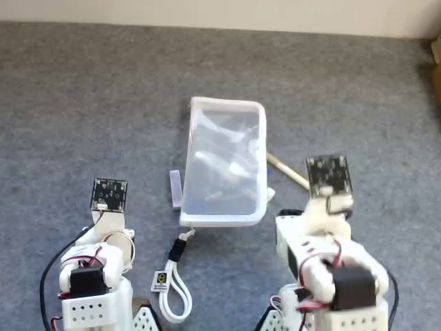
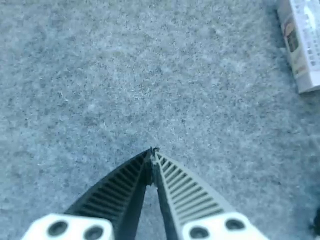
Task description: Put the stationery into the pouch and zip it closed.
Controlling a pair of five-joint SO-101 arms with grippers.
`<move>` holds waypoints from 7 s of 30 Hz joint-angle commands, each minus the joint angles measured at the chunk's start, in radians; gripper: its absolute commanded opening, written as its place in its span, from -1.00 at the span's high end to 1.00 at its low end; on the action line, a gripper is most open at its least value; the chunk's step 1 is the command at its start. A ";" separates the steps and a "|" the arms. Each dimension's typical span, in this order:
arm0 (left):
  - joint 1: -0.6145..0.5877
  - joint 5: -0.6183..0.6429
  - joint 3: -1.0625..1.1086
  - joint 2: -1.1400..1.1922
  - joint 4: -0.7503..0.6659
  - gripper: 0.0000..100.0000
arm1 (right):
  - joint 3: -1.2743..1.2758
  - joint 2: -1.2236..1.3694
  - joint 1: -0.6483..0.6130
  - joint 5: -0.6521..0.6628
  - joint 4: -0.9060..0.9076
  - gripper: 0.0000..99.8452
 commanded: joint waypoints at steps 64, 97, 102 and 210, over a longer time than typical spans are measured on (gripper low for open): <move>-0.174 0.012 -0.042 -0.008 -0.049 0.99 | 0.071 1.069 -0.951 -0.516 -0.762 0.67; -0.174 0.012 -0.042 -0.008 -0.048 0.99 | 0.174 0.934 -0.842 -0.519 -0.969 0.67; -0.174 0.012 -0.042 -0.008 -0.048 0.99 | 0.174 1.072 -0.823 -0.519 -0.967 0.67; -0.180 0.012 -0.048 -0.008 -0.052 0.99 | -0.240 1.437 -0.754 -0.410 -0.415 0.99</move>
